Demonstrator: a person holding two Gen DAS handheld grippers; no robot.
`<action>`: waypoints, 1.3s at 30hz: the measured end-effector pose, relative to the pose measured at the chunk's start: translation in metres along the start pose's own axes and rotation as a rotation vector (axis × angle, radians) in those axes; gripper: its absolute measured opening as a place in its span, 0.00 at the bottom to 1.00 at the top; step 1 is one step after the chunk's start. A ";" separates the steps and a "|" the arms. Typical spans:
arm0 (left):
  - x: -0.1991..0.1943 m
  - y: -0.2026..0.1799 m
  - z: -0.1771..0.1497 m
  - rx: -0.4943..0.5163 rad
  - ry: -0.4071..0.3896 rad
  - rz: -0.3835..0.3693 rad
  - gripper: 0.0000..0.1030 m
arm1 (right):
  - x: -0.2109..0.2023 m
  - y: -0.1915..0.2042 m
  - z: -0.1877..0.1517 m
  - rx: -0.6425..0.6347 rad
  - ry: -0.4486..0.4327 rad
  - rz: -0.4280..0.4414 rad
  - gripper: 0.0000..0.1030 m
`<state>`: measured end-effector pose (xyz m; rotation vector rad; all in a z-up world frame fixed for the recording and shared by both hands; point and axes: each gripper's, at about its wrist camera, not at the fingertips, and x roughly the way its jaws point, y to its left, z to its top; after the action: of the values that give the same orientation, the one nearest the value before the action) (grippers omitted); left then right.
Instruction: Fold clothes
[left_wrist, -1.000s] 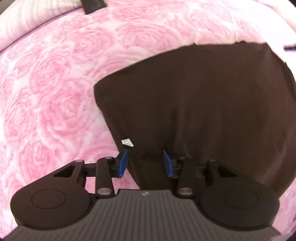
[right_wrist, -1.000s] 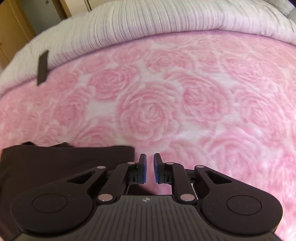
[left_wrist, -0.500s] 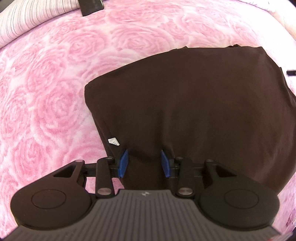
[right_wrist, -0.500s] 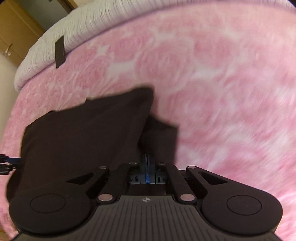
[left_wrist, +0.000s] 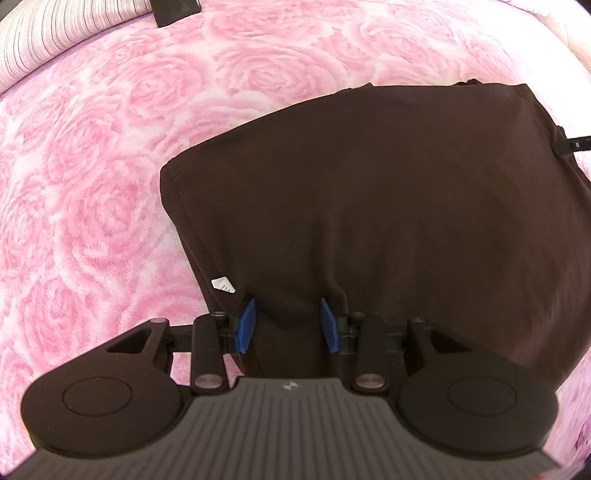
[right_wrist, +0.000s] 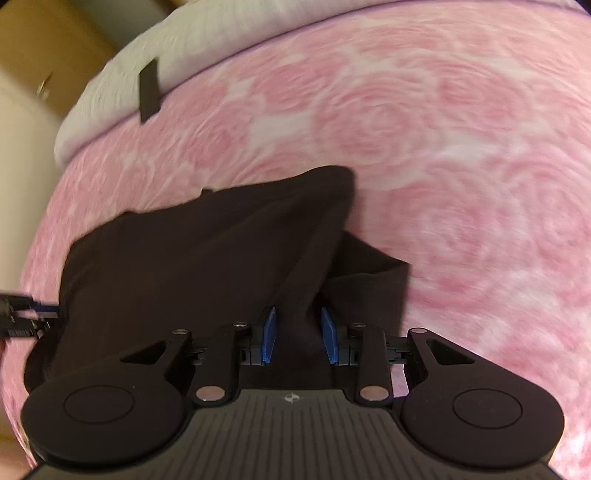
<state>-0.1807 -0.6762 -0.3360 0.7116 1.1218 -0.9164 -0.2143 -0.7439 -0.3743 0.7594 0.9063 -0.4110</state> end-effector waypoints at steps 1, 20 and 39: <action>0.000 0.000 0.001 0.004 0.000 0.001 0.32 | -0.004 -0.001 0.001 0.003 -0.010 -0.007 0.16; -0.013 -0.009 0.009 0.034 -0.072 0.019 0.32 | -0.025 -0.007 -0.019 0.012 -0.086 -0.179 0.00; -0.056 0.021 -0.048 -0.086 -0.072 0.008 0.35 | -0.061 0.046 -0.062 -0.010 -0.137 -0.293 0.29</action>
<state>-0.1921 -0.6113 -0.2958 0.6083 1.0876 -0.8750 -0.2550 -0.6664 -0.3287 0.5821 0.8914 -0.7073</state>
